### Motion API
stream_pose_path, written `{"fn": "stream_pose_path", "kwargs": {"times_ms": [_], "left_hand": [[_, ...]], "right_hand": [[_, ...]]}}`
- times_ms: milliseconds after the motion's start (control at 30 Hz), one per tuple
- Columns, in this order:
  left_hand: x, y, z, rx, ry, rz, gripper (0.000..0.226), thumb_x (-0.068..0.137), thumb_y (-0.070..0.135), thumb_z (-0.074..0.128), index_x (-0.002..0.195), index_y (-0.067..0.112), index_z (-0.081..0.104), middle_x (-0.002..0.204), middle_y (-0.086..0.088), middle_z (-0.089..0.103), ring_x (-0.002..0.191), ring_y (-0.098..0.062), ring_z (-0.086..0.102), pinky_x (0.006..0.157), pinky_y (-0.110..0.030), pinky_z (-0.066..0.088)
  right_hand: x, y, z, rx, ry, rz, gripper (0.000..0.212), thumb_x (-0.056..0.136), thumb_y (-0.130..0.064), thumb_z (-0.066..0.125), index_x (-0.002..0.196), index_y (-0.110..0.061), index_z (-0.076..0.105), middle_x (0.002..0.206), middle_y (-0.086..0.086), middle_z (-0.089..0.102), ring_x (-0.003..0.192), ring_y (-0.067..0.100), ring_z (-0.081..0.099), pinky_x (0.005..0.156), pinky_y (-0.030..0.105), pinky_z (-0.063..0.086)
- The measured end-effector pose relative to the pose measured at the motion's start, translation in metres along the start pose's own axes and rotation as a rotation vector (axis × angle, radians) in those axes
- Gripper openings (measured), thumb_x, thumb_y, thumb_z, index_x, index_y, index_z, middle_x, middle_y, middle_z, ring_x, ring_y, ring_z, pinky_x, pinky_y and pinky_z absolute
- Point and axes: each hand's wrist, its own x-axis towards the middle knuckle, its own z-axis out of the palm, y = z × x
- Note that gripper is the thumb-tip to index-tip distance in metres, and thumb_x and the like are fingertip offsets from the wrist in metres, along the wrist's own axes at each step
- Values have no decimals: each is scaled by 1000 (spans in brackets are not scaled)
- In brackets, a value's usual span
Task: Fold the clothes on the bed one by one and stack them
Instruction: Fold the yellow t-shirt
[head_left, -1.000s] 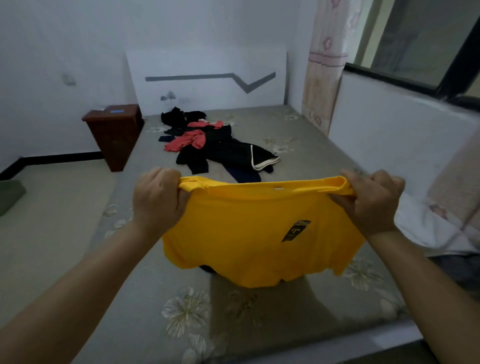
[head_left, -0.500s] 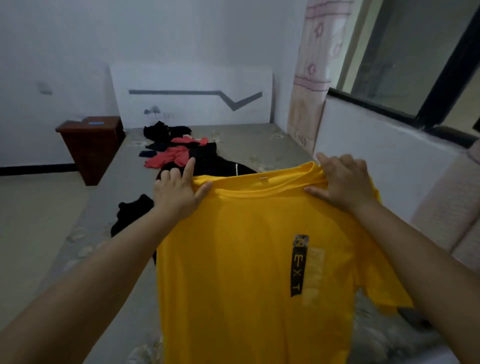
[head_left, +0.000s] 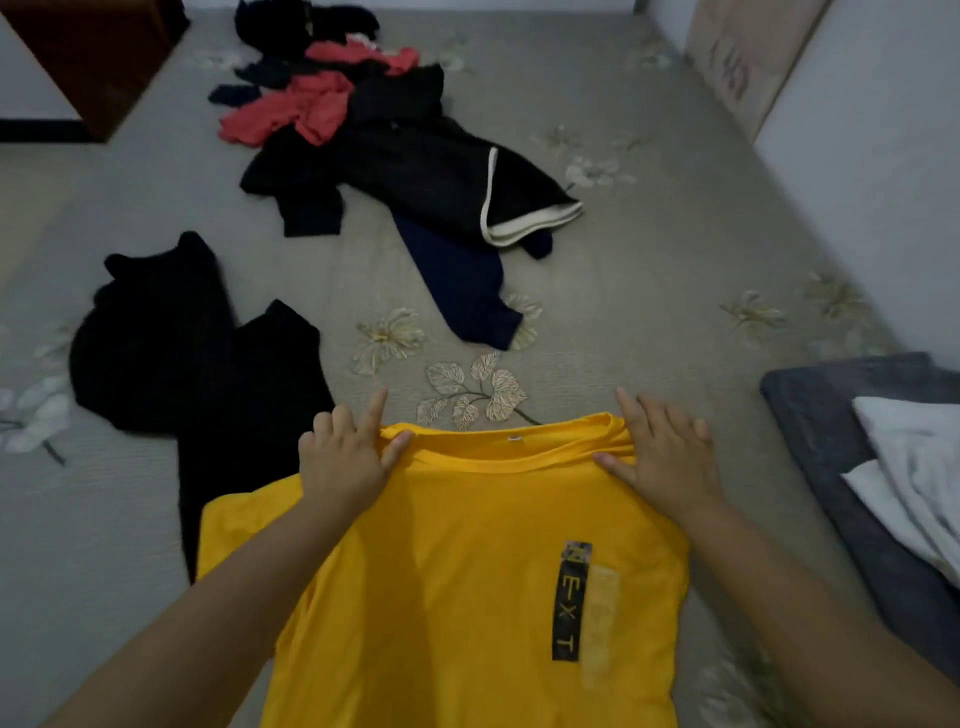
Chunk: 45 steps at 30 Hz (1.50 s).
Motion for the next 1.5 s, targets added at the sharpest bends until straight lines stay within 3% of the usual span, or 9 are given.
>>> {"fn": "stream_pose_path", "kwargs": {"times_ms": [133,300,433,533,700,867,1067,1267,1500], "left_hand": [[48,4,38,17,38,46,76,88,61,11,124,12,57,74,-20,61,68,-35,55,57,-33,29],[120,10,50,-54,126,-30,71,86,57,19,142,15,31,118,-24,52,110,-37,41,85,-42,28],[164,22,78,-156,58,-104,60,94,48,31,147,25,12,147,-19,22,136,-34,15,107,-45,13],[144,34,98,-223,68,-27,60,95,48,31,146,19,17,153,-18,11,141,-35,2,111,-49,3],[67,58,125,-241,100,306,60,90,43,27,128,3,50,141,-23,38,134,-37,24,107,-46,11],[47,61,155,-98,-69,323,74,91,61,8,131,12,48,138,-23,42,128,-39,36,103,-45,16],[48,73,145,-159,-136,284,91,82,72,-2,137,14,41,145,-20,33,135,-39,25,106,-57,15],[40,140,148,-178,-171,307,102,61,76,-29,143,27,8,154,-12,6,142,-29,-1,110,-53,0],[34,150,156,-177,-85,249,82,80,69,7,141,22,34,151,-17,20,140,-32,11,109,-47,-2]], "right_hand": [[36,8,47,29,13,-1,84,89,-64,4,117,-5,55,96,15,67,76,31,65,58,36,48],[98,17,72,35,133,35,91,85,-68,4,121,-1,54,100,18,64,82,34,62,66,38,46],[146,16,98,106,-88,123,100,63,-74,0,147,-21,14,151,10,22,138,29,17,105,46,20],[125,25,109,299,-77,282,86,76,-61,16,146,-12,17,151,13,21,139,29,16,110,45,14],[13,59,119,481,51,791,86,72,-61,26,117,8,52,125,33,46,119,41,41,101,40,27],[-19,32,144,502,-7,768,60,76,-43,44,85,14,62,125,36,47,119,48,42,100,50,32],[-16,59,113,801,344,824,35,82,-33,32,85,-1,45,67,6,45,75,24,43,61,29,21],[-15,126,94,459,232,764,34,93,-20,48,118,3,47,115,27,53,107,41,48,85,45,36],[-60,114,137,281,81,1019,79,83,-52,41,131,12,37,137,36,32,127,49,29,102,52,25]]}}
